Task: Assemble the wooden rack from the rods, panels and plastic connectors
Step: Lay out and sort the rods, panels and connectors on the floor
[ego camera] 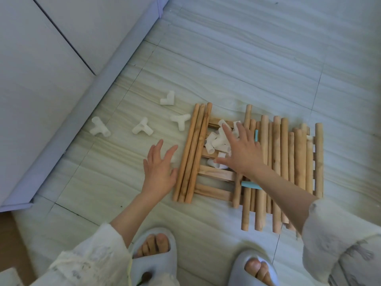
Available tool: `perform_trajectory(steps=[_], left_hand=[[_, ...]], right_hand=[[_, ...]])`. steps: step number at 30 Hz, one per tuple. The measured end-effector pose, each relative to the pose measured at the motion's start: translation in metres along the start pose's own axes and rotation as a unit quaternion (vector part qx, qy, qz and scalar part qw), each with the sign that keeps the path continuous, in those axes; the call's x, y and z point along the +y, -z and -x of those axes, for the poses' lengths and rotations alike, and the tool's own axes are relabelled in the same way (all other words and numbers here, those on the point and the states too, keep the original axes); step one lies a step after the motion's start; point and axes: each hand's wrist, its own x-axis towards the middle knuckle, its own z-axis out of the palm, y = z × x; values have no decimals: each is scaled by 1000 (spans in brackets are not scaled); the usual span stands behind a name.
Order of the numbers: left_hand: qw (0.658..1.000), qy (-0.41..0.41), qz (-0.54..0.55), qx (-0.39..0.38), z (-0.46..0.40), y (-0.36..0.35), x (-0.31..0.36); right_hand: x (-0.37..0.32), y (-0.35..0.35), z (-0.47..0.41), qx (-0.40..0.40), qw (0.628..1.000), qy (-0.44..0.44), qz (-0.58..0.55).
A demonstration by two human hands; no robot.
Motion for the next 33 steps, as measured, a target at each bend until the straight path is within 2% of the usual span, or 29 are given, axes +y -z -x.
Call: perform_trajectory(steps=[2,4,9,14,18,21,26,29,33], left_hand=[[988,6,-142,-65,3,-4,-10],[981,33,-178,-72,6,-3,-20],[994,99,-8,-49,-21,8,-33],[983,127,127,46,-68,34,-24],[992,73,97,43,-65,33,-4],[995,31,89,-30,-46,13,18],[987,-119,24,-101,-39,-14,56],[984,-135,-54,-101,-51,-24,66],[980,-152,-115,-50,-60,-29,68]], right_hand=[[1,-3,-7,-32,996,41,65],[0,-3,-15,-53,992,60,98],[-13,0,-29,-56,986,40,152],[-21,-4,-40,-38,989,15,140],[-19,1,-47,-67,992,2,105],[-15,1,-45,-43,997,1,65],[-14,3,-38,16,1000,16,-17],[-11,10,-39,34,998,32,-47],[-4,13,-35,36,996,19,-85]])
